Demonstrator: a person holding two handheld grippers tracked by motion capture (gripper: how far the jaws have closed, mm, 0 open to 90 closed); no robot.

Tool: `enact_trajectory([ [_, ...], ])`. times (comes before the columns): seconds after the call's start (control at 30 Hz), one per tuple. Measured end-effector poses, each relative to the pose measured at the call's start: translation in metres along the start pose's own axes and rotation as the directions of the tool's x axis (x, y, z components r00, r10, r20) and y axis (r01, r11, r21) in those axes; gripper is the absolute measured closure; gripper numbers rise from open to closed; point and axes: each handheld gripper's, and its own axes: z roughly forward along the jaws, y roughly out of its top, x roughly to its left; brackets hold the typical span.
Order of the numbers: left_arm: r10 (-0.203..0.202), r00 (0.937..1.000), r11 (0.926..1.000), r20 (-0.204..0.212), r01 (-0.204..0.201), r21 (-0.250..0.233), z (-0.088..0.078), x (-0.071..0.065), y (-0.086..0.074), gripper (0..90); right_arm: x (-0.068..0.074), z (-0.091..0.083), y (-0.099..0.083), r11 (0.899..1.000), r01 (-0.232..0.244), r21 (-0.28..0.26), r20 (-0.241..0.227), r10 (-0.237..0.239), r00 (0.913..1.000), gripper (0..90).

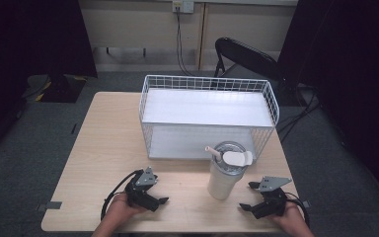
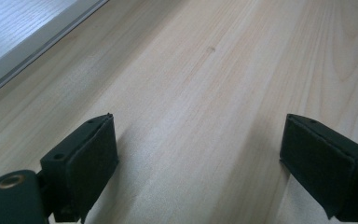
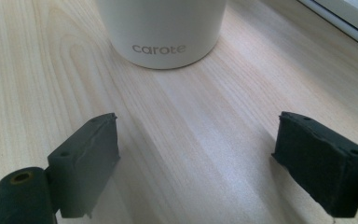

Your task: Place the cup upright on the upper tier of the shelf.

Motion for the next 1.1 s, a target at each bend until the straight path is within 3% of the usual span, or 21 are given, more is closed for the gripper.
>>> enact_trajectory([
  [0.33, 0.0, 1.0, 1.0, 0.001, 0.0, -0.001, 0.0, 0.0, 0.0, 10.4, 0.002, 0.0, 0.001, 1.0, -0.02, 0.0, 0.018, 0.02, 0.9996, 13.0],
  [0.47, -0.003, 1.0, 1.0, 0.001, 0.003, -0.002, 0.0, 0.0, 0.0, 10.4, 0.003, 0.0, 0.005, 0.999, -0.028, 0.025, 0.022, 0.028, 0.9994, 13.0],
  [0.67, -0.003, 1.0, 1.0, 0.001, 0.003, -0.002, 0.0, 0.0, 0.0, 10.4, 0.005, -0.008, 0.016, 0.998, -0.04, -0.043, 0.021, 0.041, 0.9989, 12.8],
  [0.8, -0.003, 1.0, 1.0, 0.001, 0.003, -0.003, 0.0, 0.0, 0.0, 10.4, 0.008, -0.013, 0.023, 0.997, -0.025, -0.075, 0.029, 0.027, 0.9992, 12.1],
  [1.1, -0.002, 1.0, 1.0, 0.001, 0.002, -0.001, 0.0, 0.0, 0.0, 10.4, 0.01, -0.019, 0.033, 0.989, -0.038, -0.142, -0.005, 0.038, 0.9993, 11.6],
])
